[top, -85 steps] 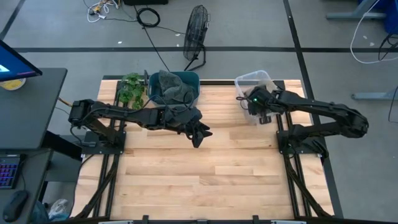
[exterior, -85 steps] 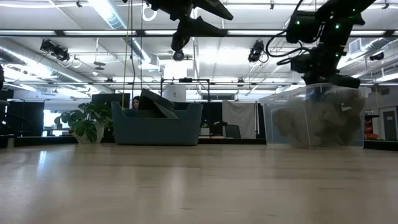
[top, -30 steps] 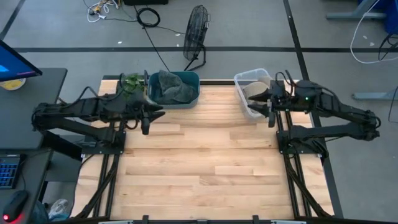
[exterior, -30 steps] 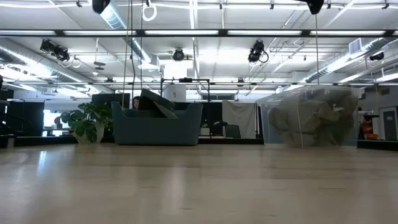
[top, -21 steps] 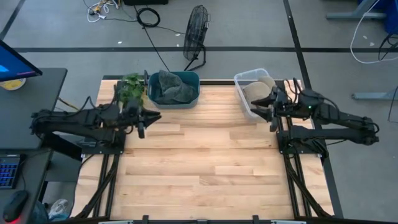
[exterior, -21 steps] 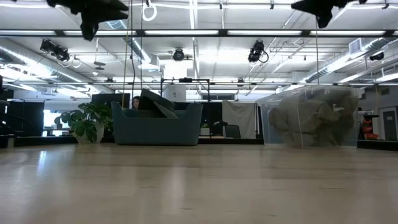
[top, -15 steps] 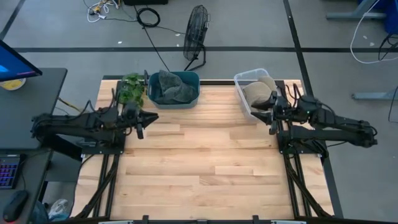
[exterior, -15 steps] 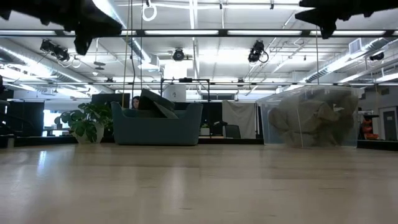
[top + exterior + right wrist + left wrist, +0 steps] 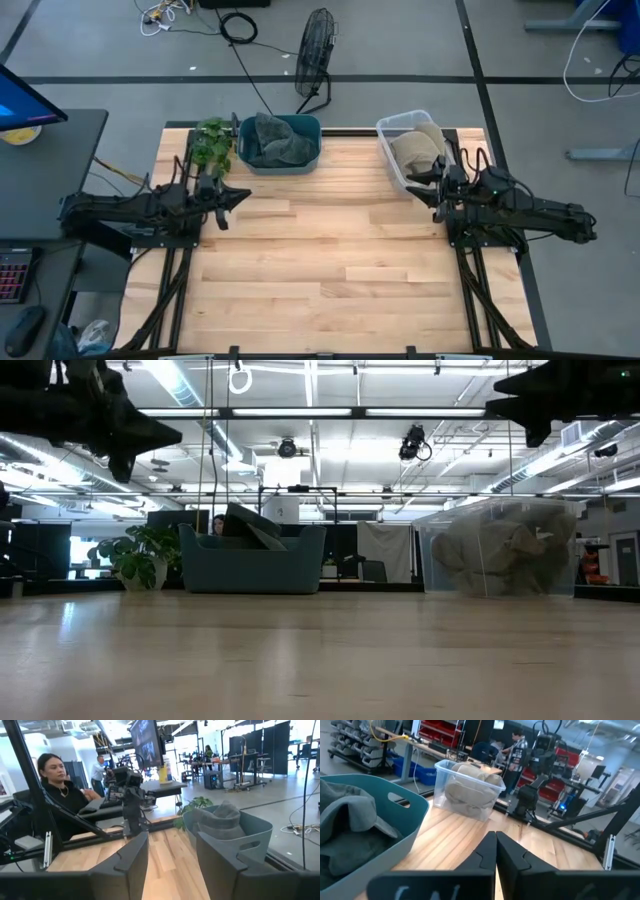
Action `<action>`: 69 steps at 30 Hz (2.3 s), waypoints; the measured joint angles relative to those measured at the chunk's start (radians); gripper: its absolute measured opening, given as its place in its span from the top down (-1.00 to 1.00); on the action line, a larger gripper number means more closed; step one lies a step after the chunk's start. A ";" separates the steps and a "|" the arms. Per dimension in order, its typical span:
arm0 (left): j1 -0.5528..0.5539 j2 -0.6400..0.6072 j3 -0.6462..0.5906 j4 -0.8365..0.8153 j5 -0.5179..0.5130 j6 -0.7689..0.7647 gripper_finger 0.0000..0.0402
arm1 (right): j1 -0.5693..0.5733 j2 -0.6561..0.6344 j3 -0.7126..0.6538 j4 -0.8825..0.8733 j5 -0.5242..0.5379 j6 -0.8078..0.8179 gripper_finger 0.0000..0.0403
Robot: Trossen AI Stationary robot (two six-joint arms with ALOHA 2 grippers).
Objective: Pick & Place hat
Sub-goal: Return to Home Position
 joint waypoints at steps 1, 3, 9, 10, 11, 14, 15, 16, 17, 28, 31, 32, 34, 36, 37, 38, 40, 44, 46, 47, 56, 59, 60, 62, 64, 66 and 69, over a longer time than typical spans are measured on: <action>0.000 -0.013 -0.017 0.013 0.000 0.000 0.98 | 0.000 -0.010 -0.007 0.000 0.000 0.000 0.16; 0.000 -0.037 -0.047 0.039 0.000 0.001 0.98 | 0.000 -0.031 -0.021 0.001 0.000 0.005 0.16; 0.000 -0.092 -0.090 0.059 0.034 0.024 0.98 | 0.000 -0.101 -0.072 0.000 0.000 0.010 0.16; 0.000 -0.098 -0.091 0.052 0.034 0.031 0.98 | 0.000 -0.113 -0.080 -0.002 0.000 0.010 0.16; 0.000 -0.103 -0.091 0.050 0.035 0.044 0.98 | 0.000 -0.124 -0.087 -0.002 0.000 0.011 0.16; 0.000 -0.122 -0.091 0.051 0.035 0.072 0.98 | 0.000 -0.166 -0.116 0.003 0.000 0.014 0.16; 0.000 -0.127 -0.091 0.051 0.035 0.079 0.98 | 0.000 -0.183 -0.130 0.006 0.000 0.016 0.16; 0.000 -0.130 -0.091 0.051 0.035 0.087 0.98 | 0.000 -0.199 -0.145 0.009 0.000 0.025 0.16; 0.000 -0.133 -0.091 0.051 0.034 0.093 0.98 | 0.000 -0.214 -0.160 0.015 0.000 0.032 0.16; -0.001 -0.133 -0.091 0.049 0.035 0.095 0.98 | 0.000 -0.217 -0.245 0.100 -0.011 0.051 0.16; -0.001 -0.133 -0.091 0.037 0.035 0.095 0.98 | 0.000 -0.216 -0.269 0.098 -0.011 0.052 0.16; -0.001 -0.132 -0.091 0.028 0.035 0.094 0.98 | 0.000 -0.216 -0.278 0.105 -0.011 0.051 0.16; -0.001 -0.131 -0.091 0.016 0.035 0.092 0.98 | 0.000 -0.216 -0.287 0.094 -0.010 0.031 0.16; -0.001 -0.131 -0.091 0.012 0.035 0.083 0.98 | 0.000 -0.216 -0.286 0.088 -0.010 -0.003 0.16; -0.001 -0.131 -0.091 0.007 0.035 0.082 0.98 | 0.000 -0.216 -0.286 0.089 -0.010 -0.023 0.16; -0.001 -0.131 -0.091 0.001 0.034 0.082 0.98 | 0.000 -0.216 -0.286 0.090 -0.010 -0.041 0.16; 0.000 -0.131 -0.091 -0.017 0.030 0.074 0.98 | 0.000 -0.216 -0.286 0.089 -0.009 -0.062 0.16; 0.000 -0.131 -0.091 -0.057 0.023 0.043 0.98 | 0.000 -0.216 -0.286 0.088 -0.008 -0.048 0.16; 0.000 -0.131 -0.091 -0.082 0.023 0.023 0.98 | 0.000 -0.216 -0.286 0.088 -0.008 -0.022 0.16; 0.000 -0.131 -0.091 -0.097 0.023 0.020 0.98 | 0.000 -0.216 -0.286 0.088 -0.008 -0.012 0.16; 0.000 -0.132 -0.119 -0.086 0.023 0.069 0.98 | 0.000 -0.216 -0.285 0.087 -0.008 0.000 0.16; 0.000 -0.126 -0.153 -0.007 0.030 0.077 0.98 | 0.000 -0.216 -0.284 0.080 -0.008 0.000 0.16; 0.000 -0.114 -0.154 -0.005 0.034 0.074 0.98 | 0.000 -0.216 -0.284 0.073 -0.008 -0.001 0.16; 0.000 -0.111 -0.153 -0.012 0.053 0.075 0.98 | 0.000 -0.216 -0.284 0.050 -0.008 -0.001 0.16; 0.000 -0.108 -0.153 -0.015 0.071 0.082 0.98 | 0.000 -0.216 -0.284 0.028 -0.002 -0.001 0.16; 0.000 -0.097 -0.153 -0.019 0.082 0.083 0.98 | 0.000 -0.216 -0.284 0.028 0.010 -0.001 0.16; 0.000 -0.089 -0.153 -0.019 0.083 0.085 0.98 | 0.000 -0.216 -0.284 0.028 0.019 -0.001 0.16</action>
